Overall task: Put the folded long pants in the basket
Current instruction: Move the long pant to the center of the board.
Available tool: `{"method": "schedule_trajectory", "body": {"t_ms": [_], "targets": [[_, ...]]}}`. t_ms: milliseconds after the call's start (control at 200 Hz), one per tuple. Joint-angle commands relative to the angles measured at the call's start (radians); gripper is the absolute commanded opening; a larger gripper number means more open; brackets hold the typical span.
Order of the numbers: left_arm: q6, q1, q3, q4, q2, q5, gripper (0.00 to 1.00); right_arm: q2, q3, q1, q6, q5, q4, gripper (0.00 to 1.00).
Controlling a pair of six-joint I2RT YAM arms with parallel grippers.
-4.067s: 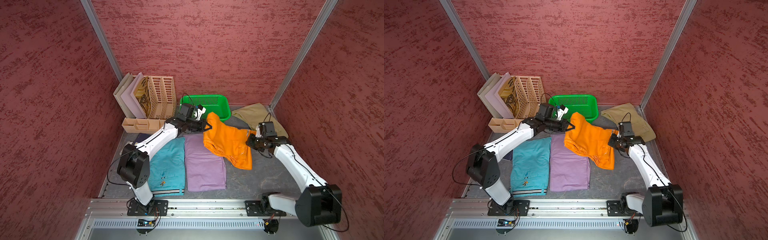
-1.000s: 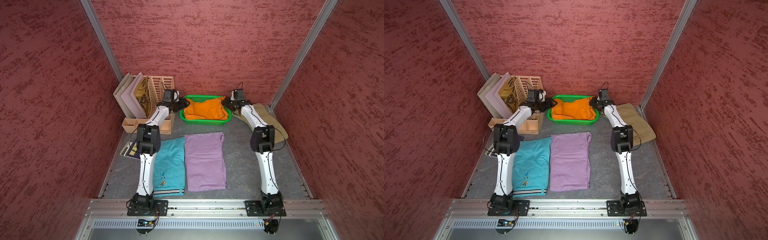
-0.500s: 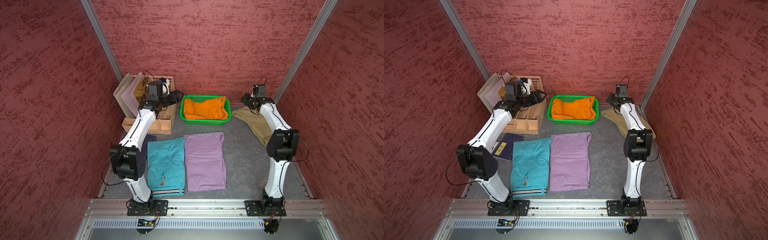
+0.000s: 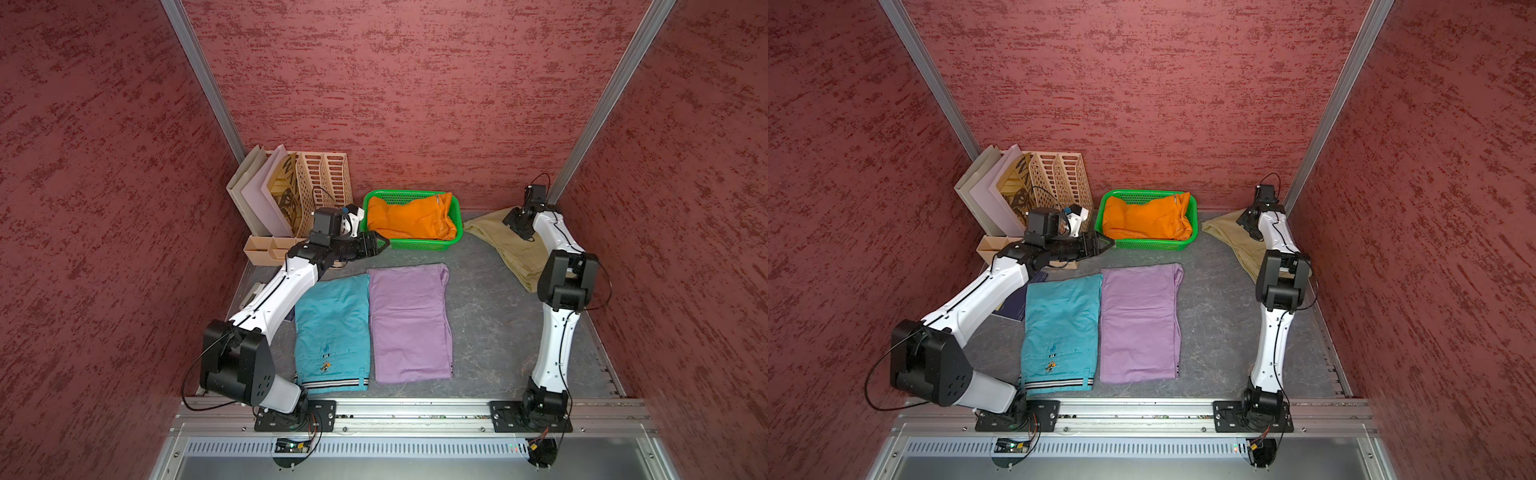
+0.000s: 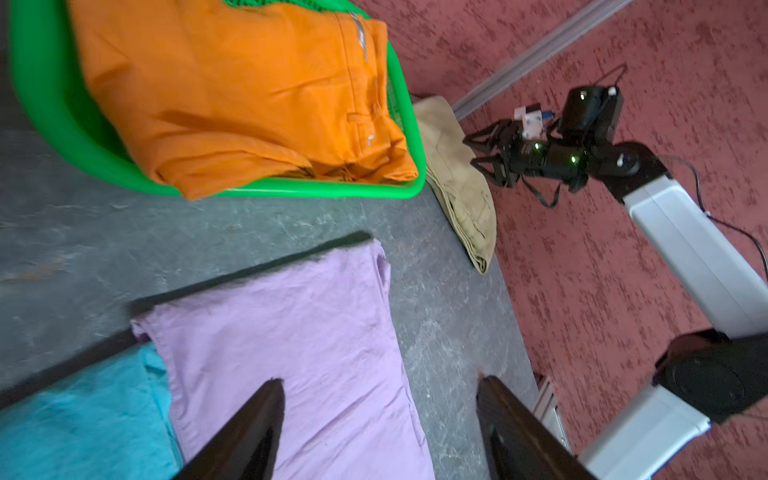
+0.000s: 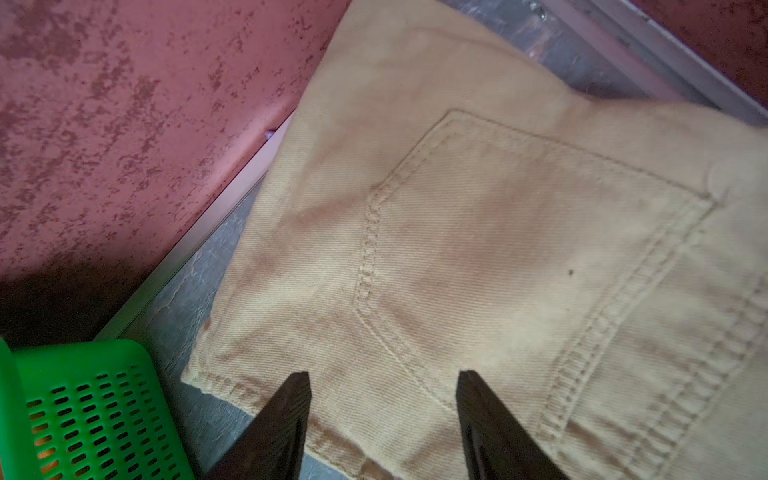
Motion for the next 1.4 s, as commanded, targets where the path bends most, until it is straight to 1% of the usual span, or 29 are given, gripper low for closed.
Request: {"method": "schedule_trajectory", "body": {"t_ms": [0, 195, 531, 741, 937, 1142, 1392], "targets": [[0.025, -0.048, -0.023, 0.017, -0.021, 0.035, 0.76, 0.031, 0.053, -0.013, -0.015, 0.033, -0.045, 0.62], [0.025, -0.078, -0.029, 0.014, -0.003, 0.036, 0.76, 0.053, 0.049, -0.024, -0.027, 0.026, -0.057, 0.62], [0.031, -0.087, -0.014, -0.004, 0.030, 0.041, 0.76, 0.033, 0.033, -0.027, -0.055, 0.023, -0.048, 0.62], [0.031, -0.101, -0.012, -0.006, 0.043, 0.048, 0.76, 0.065, 0.074, -0.031, -0.060, 0.022, -0.081, 0.62], [0.032, -0.115, 0.003, 0.004, 0.073, 0.076, 0.75, 0.052, 0.055, -0.031, -0.079, 0.025, -0.074, 0.63], [0.047, -0.127, 0.017, -0.025, 0.085, 0.071, 0.75, 0.057, 0.056, -0.049, -0.084, 0.028, -0.077, 0.63], [0.049, -0.126, 0.009, -0.019, 0.085, 0.069, 0.75, 0.164, 0.169, -0.055, -0.097, 0.038, -0.182, 0.62]]}}
